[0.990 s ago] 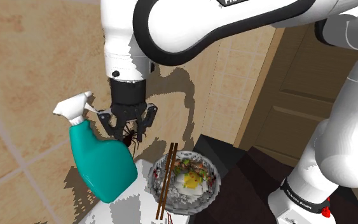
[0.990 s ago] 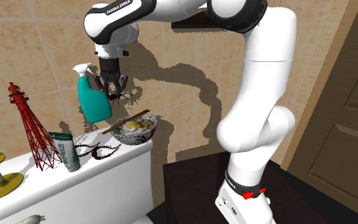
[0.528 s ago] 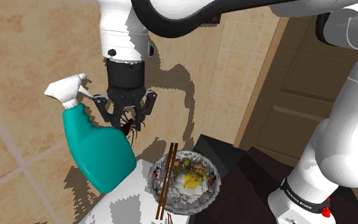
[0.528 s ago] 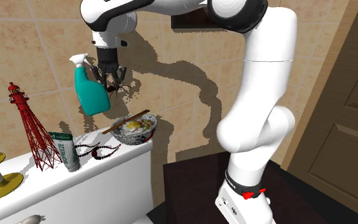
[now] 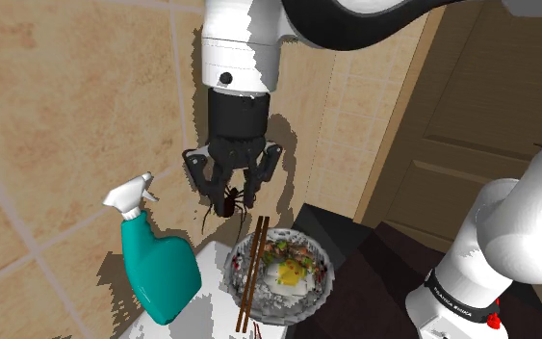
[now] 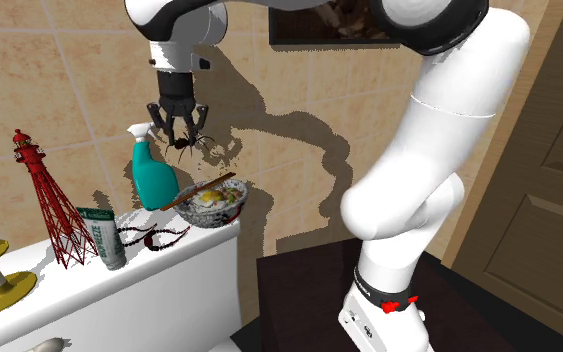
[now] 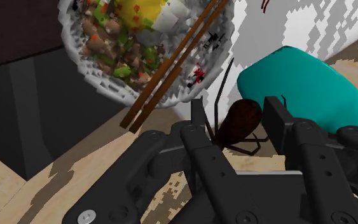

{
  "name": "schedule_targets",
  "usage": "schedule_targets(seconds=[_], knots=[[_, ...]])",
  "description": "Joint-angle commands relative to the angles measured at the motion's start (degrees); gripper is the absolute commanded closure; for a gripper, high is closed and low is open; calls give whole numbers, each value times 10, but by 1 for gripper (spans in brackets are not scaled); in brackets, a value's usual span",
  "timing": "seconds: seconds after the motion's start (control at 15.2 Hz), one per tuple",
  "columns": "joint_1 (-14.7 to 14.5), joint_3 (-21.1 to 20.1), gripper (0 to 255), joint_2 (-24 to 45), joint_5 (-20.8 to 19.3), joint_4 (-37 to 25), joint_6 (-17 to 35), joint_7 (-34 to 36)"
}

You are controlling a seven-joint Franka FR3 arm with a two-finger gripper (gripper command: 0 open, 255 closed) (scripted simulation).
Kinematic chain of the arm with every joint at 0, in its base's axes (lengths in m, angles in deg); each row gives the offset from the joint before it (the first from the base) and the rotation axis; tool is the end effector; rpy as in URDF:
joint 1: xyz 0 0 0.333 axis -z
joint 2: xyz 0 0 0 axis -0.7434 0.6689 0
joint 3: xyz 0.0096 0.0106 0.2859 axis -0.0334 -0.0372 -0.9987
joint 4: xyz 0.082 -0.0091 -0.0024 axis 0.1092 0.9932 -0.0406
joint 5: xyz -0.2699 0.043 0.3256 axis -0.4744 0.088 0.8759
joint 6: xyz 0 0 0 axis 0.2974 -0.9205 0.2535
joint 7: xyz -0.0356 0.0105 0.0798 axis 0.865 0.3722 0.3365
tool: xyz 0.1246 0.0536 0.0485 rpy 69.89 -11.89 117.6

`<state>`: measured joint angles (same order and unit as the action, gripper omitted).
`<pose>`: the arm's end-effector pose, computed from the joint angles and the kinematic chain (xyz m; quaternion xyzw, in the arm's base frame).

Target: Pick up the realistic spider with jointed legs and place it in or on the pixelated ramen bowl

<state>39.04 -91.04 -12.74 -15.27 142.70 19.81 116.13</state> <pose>0.3658 0.4216 0.4610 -0.9934 0.1044 0.0306 0.0359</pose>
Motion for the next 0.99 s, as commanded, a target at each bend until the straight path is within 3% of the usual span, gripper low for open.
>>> schedule_targets(seconds=[0.0, 0.33, 0.92], knots=[[-8, 9, 255, -57, 33, 48, -2, -14], [-46, 33, 255, -181, 93, 136, -29, -28], [-50, 17, 255, -174, 102, 198, 40, -35]])
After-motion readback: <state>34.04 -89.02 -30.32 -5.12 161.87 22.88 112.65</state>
